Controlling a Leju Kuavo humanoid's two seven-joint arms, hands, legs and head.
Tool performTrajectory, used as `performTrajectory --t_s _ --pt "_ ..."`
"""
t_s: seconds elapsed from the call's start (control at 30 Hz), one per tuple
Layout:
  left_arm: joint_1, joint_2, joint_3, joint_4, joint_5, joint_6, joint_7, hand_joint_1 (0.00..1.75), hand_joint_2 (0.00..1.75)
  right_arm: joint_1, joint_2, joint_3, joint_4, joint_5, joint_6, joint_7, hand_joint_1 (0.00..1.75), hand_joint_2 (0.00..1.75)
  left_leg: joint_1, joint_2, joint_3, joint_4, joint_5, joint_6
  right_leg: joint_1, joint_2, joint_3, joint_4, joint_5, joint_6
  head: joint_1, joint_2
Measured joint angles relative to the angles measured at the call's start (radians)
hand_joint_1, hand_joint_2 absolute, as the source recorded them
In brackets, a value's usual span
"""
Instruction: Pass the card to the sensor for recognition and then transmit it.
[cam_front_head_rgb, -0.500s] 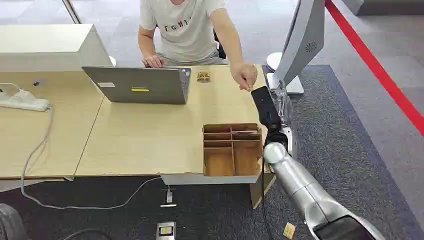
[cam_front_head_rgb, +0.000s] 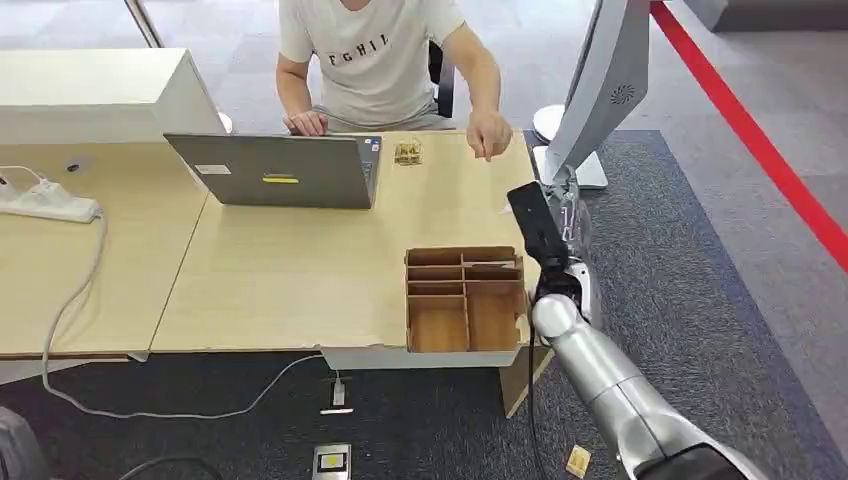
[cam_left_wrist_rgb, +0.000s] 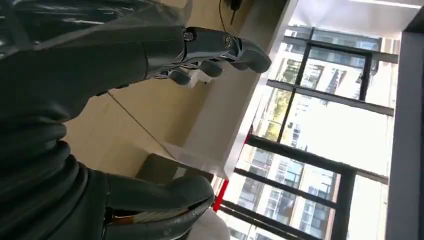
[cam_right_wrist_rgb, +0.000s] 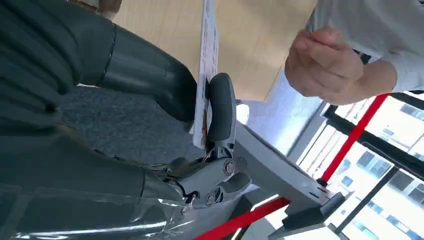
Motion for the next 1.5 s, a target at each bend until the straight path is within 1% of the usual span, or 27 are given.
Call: performTrajectory --t_s 0.2,0.3,0.37,0.5,0.6,0.63,0.67,0.77,0.87,1.0,1.1,1.17,1.27,1.4,1.5 --pt "0.001 0.0 0.0 0.0 -0.023 0.021 0.0 0.0 1.75 0.01 -0.003 -0.01 -0.013 0.013 -0.03 -0.034 1.75 1.75 0.0 0.0 0.0 0.0 0.0 0.0 0.0 0.0 0.0 0.0 0.0 0.0 0.0 0.0" --pt "0.002 0.0 0.0 0.0 -0.028 0.024 0.0 0.0 1.75 0.019 -0.017 -0.025 -0.04 0.021 -0.05 -0.043 1.75 1.75 0.0 0.0 0.0 0.0 0.0 0.0 0.0 0.0 0.0 0.0 0.0 0.0 0.0 0.0" --pt "0.002 0.0 0.0 0.0 -0.029 0.024 0.0 0.0 1.75 0.031 -0.031 -0.035 -0.061 0.053 -0.065 -0.041 1.75 1.75 0.0 0.0 0.0 0.0 0.0 0.0 0.0 0.0 0.0 -0.001 0.0 0.0 0.0 0.0" --pt "0.002 0.0 0.001 0.0 -0.028 0.024 0.0 0.0 1.75 0.081 -0.079 -0.08 -0.145 0.226 -0.069 0.004 1.75 1.75 0.0 0.0 0.0 0.0 0.0 0.001 0.0 0.0 0.0 -0.001 0.0 0.0 0.0 0.0" --pt "0.003 0.0 0.001 0.0 -0.019 0.022 0.0 0.0 1.75 0.144 -0.123 -0.125 -0.228 0.394 -0.069 0.059 1.75 1.75 0.0 0.0 0.0 0.0 -0.001 0.001 0.0 0.0 0.0 -0.001 0.0 0.0 0.0 0.0" --pt "0.003 0.0 0.001 0.0 -0.018 0.02 0.0 0.0 1.75 0.16 -0.128 -0.131 -0.237 0.411 -0.069 0.065 1.75 1.75 0.0 0.0 0.0 0.0 -0.001 0.001 0.0 0.0 0.0 -0.001 0.0 0.0 0.0 0.0" --pt "0.002 0.0 0.001 0.0 -0.014 0.016 0.0 0.0 1.75 0.179 -0.145 -0.148 -0.27 0.463 -0.068 0.084 1.75 1.75 0.0 0.0 0.0 0.0 -0.001 0.001 0.0 0.0 0.0 -0.001 0.0 0.0 0.0 0.0" --pt "0.003 0.0 0.004 0.0 0.002 -0.017 0.0 0.0 1.75 0.246 -0.181 -0.19 -0.353 0.562 -0.061 0.12 1.75 1.75 0.0 0.0 0.0 0.0 -0.001 0.001 0.0 0.0 0.0 -0.002 0.0 0.0 0.0 0.0" --pt "0.008 -0.001 0.011 0.0 0.021 -0.056 0.0 0.0 1.75 0.328 -0.214 -0.241 -0.447 0.627 -0.055 0.143 1.75 1.75 0.0 -0.001 0.0 0.0 -0.001 0.001 0.0 -0.001 0.0 -0.002 0.0 0.001 0.0 0.0" --pt "0.012 -0.011 0.038 0.0 0.045 -0.129 0.0 0.0 1.75 0.442 -0.241 -0.307 -0.564 0.66 -0.042 0.148 1.75 1.75 0.0 -0.001 0.0 0.0 -0.002 0.001 0.0 0.0 0.0 -0.002 -0.001 0.0 0.0 0.0" --pt "0.015 -0.024 0.059 0.001 0.053 -0.182 0.0 0.0 1.75 0.521 -0.249 -0.335 -0.628 0.677 -0.037 0.148 1.75 1.75 0.0 -0.001 0.0 0.0 -0.002 0.001 0.0 0.0 0.001 -0.002 -0.001 0.001 0.0 0.0" --pt "0.016 -0.031 0.077 0.002 0.057 -0.202 0.0 0.0 1.75 0.56 -0.249 -0.342 -0.656 0.684 -0.032 0.146 1.75 1.75 0.0 -0.001 0.0 0.0 -0.002 0.001 0.0 0.0 0.001 -0.002 -0.001 0.001 0.0 0.0" --pt "0.016 -0.044 0.093 0.003 0.057 -0.221 0.0 0.0 1.75 0.597 -0.246 -0.341 -0.668 0.682 -0.021 0.143 1.75 1.75 0.0 -0.001 0.0 -0.001 -0.002 0.001 0.0 0.0 0.001 -0.002 -0.001 0.001 0.0 0.0" --pt "0.015 -0.067 0.121 0.003 0.041 -0.227 0.0 0.0 1.75 0.602 -0.233 -0.333 -0.648 0.615 -0.027 0.087 1.75 1.75 0.0 -0.001 -0.001 -0.001 -0.002 0.001 0.0 0.0 0.002 -0.001 -0.001 0.001 0.0 0.0" --pt "0.015 -0.085 0.138 0.003 0.024 -0.208 0.0 0.0 1.75 0.573 -0.22 -0.308 -0.602 0.573 -0.028 0.047 1.75 1.75 0.0 -0.001 -0.001 -0.001 -0.002 0.001 0.0 0.0 0.002 -0.001 -0.001 0.0 0.0 0.0"
